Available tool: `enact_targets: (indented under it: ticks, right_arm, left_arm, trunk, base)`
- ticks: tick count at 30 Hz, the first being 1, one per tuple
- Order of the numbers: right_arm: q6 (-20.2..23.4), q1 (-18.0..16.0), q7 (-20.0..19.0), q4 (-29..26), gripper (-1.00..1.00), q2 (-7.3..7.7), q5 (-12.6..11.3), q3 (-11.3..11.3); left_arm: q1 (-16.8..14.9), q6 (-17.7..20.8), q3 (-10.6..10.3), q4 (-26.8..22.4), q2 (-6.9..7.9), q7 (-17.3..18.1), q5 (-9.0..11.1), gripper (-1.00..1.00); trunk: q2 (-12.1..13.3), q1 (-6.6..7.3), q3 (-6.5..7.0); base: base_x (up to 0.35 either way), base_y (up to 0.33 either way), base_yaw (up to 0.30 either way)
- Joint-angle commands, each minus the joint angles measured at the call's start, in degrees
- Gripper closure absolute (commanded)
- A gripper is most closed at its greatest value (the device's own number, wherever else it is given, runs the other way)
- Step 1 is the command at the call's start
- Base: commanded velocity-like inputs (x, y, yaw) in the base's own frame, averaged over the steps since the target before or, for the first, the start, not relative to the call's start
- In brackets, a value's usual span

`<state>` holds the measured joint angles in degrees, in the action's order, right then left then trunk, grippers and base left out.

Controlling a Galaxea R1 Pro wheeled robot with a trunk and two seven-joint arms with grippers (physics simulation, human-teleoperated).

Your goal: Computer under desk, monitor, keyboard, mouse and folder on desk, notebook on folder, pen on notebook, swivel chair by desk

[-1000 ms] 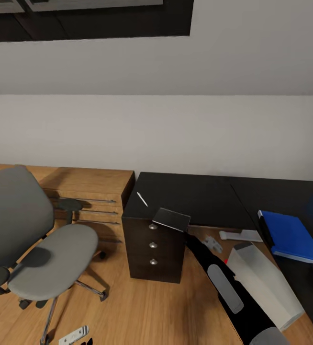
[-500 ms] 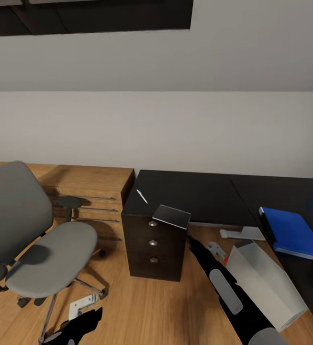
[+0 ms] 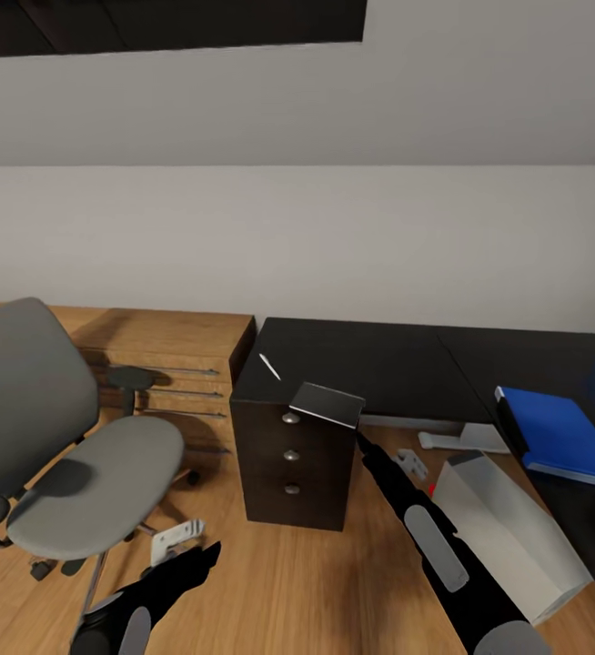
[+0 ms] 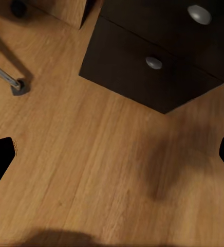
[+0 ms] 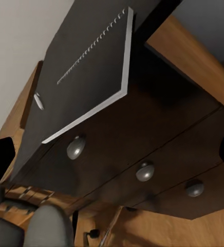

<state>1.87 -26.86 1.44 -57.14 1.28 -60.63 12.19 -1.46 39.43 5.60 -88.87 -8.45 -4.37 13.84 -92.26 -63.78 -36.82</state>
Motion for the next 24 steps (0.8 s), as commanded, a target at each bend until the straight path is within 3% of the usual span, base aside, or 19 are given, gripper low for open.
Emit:
enact_targets:
  ticks: [1,6,12,24]
  right_arm:
    - [0.07,-0.03,-0.04,-0.10,-1.00,0.05,-0.44,0.11]
    - [-0.07,-0.03,-0.27,-0.15,-1.00,0.03,-0.45,-0.22]
    - [0.01,-0.03,-0.07,-0.06,-1.00,-0.12,-0.45,-3.64]
    - [-0.10,-0.04,0.05,-0.07,-1.00,-0.48,-0.54,-4.53]
  left_arm:
    - [-0.04,0.29,0.31,-0.04,0.05,-0.46,0.64,-1.00]
    - [-0.04,0.29,0.75,0.00,0.11,-0.46,0.64,-1.00]
    - [-0.04,0.29,0.89,0.01,0.12,-0.47,0.65,-1.00]
    - [-0.04,0.29,0.92,-0.01,0.12,-0.47,0.62,-1.00]
  trunk:
    - [-0.45,-0.22,-0.24]
    - [-2.45,-1.32,-1.14]
    - [-4.86,-2.64,-2.22]
    - [-9.67,-5.27,-4.37]
  base:
    - [0.000,0.000,0.000]
    - [0.000,0.000,0.000]
    - [0.000,0.000,0.000]
    - [0.000,0.000,0.000]
